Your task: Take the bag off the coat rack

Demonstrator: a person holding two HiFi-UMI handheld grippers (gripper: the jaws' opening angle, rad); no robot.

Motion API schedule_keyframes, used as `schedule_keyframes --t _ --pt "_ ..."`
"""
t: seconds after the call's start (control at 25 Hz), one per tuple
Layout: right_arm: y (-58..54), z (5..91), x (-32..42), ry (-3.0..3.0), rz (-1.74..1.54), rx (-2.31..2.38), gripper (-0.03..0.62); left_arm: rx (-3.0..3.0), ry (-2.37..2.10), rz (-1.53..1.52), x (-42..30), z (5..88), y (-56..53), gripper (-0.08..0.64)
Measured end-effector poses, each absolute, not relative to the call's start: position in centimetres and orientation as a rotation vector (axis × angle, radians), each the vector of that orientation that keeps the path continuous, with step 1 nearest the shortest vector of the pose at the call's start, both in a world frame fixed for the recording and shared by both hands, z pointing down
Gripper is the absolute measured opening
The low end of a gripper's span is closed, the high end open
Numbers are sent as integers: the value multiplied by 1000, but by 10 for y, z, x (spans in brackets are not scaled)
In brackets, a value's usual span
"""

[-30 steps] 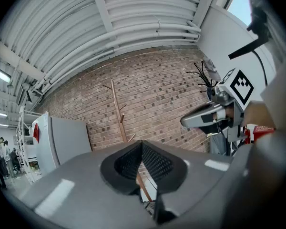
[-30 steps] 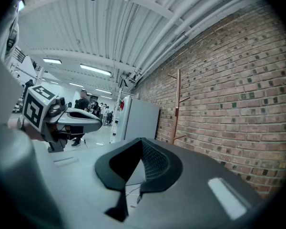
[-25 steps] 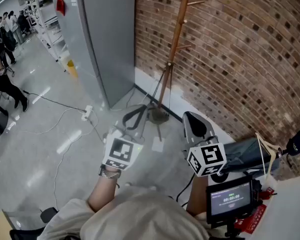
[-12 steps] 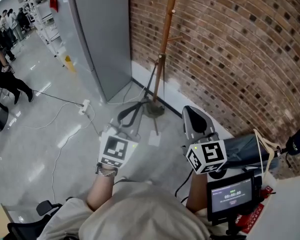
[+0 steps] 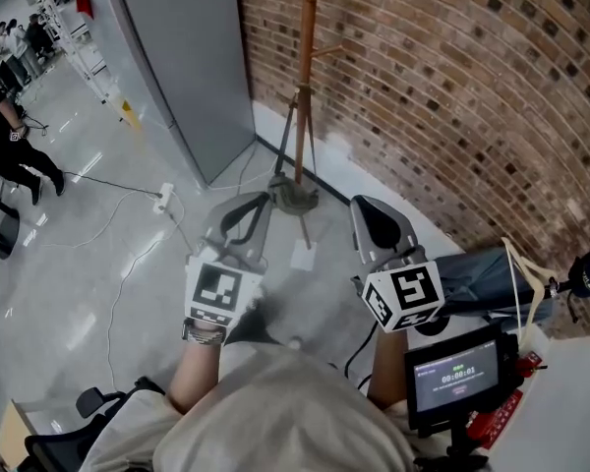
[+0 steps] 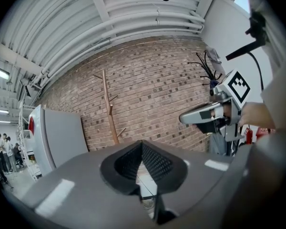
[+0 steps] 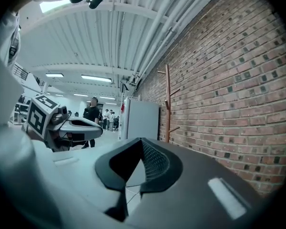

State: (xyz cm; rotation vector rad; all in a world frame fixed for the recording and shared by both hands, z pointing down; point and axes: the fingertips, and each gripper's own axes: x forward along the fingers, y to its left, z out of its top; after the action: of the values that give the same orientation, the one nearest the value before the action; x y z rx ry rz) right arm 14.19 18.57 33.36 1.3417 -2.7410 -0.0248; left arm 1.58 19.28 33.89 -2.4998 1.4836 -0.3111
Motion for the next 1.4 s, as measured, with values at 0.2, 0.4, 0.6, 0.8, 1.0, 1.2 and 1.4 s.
schedule_keyframes --t 0.2,0.4,0.6,0.8,1.0,1.2,1.4 --pt "163 339 146 -2761 10 1340 2 -2524 1468 -313 21 348 167 0" --pt "129 342 146 -2721 -24 1386 2 -2547 1439 -301 17 356 125 0" --pt "82 336 133 -2731 -59 1410 2 -2556 1392 -287 5 355 71 0" --pt "30 329 110 -2749 -48 1432 2 -2574 1356 -290 -17 354 17 0" --pt "-14 329 90 -2714 -45 1441 3 -2599 1354 -287 -42 351 -32 0" --pt "-55 334 85 -2663 -58 1493 3 -2636 1323 -300 -49 360 -73 0" --pt "-89 348 82 -2594 -57 1515 3 -2680 1289 -307 -50 367 -109 0"
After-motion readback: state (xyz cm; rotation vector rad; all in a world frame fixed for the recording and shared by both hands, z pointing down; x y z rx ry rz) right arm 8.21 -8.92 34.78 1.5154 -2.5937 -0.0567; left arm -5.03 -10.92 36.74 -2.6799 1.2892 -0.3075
